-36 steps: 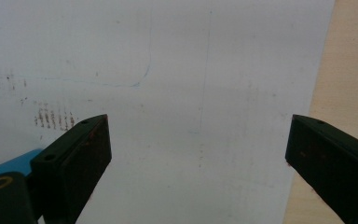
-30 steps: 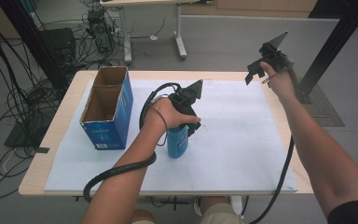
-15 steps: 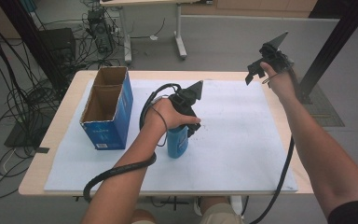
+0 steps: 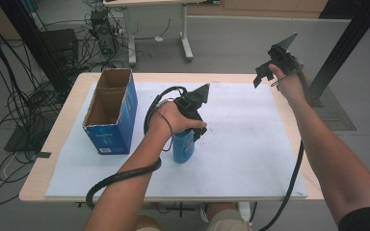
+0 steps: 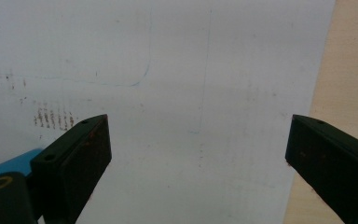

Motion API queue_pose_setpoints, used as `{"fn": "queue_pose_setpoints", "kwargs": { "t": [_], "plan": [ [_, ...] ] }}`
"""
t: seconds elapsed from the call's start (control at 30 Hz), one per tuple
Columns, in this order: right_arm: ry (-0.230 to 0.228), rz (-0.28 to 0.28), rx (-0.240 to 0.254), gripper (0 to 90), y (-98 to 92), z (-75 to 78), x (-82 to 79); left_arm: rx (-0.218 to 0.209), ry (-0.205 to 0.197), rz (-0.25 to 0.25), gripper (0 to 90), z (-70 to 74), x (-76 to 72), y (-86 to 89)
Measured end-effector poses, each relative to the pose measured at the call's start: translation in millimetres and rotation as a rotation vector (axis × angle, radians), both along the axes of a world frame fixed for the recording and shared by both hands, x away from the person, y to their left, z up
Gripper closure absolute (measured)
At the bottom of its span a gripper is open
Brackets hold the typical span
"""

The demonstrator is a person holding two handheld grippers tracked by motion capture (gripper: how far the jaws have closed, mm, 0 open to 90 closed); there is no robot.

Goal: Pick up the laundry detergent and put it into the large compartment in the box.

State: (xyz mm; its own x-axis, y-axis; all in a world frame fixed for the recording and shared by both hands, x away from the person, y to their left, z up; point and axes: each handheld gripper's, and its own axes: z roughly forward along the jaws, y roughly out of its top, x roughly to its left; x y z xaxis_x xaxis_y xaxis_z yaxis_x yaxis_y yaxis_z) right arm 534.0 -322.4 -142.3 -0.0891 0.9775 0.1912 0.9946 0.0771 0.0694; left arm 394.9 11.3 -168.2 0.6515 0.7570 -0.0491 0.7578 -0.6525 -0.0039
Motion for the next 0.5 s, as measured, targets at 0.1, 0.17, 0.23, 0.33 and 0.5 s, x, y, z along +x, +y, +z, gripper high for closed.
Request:
{"fn": "queue_pose_setpoints", "kwargs": {
  "t": [0.1,0.17,0.23,0.33,0.5],
  "plan": [
    [0.001,0.001,-0.001,6.6,0.4,-0.1,0.2,-0.001,0.001,-0.001,6.4,-0.7,0.0,0.0],
    [0.002,0.002,0.001,6.6,0.6,-0.2,0.4,-0.001,-0.001,-0.003,6.4,-0.2,-0.2,-0.4],
    [0.002,0.002,0.0,6.6,0.9,-0.2,0.4,0.0,-0.001,-0.005,6.4,0.2,0.0,-0.6],
    [0.001,0.004,0.0,6.6,1.2,-0.3,0.4,0.001,-0.004,-0.006,6.5,0.1,-0.4,-1.1],
    [0.001,0.002,0.002,6.6,0.4,-0.5,0.6,0.003,-0.005,-0.004,6.6,-0.9,-0.8,-1.0]
  ]
}}
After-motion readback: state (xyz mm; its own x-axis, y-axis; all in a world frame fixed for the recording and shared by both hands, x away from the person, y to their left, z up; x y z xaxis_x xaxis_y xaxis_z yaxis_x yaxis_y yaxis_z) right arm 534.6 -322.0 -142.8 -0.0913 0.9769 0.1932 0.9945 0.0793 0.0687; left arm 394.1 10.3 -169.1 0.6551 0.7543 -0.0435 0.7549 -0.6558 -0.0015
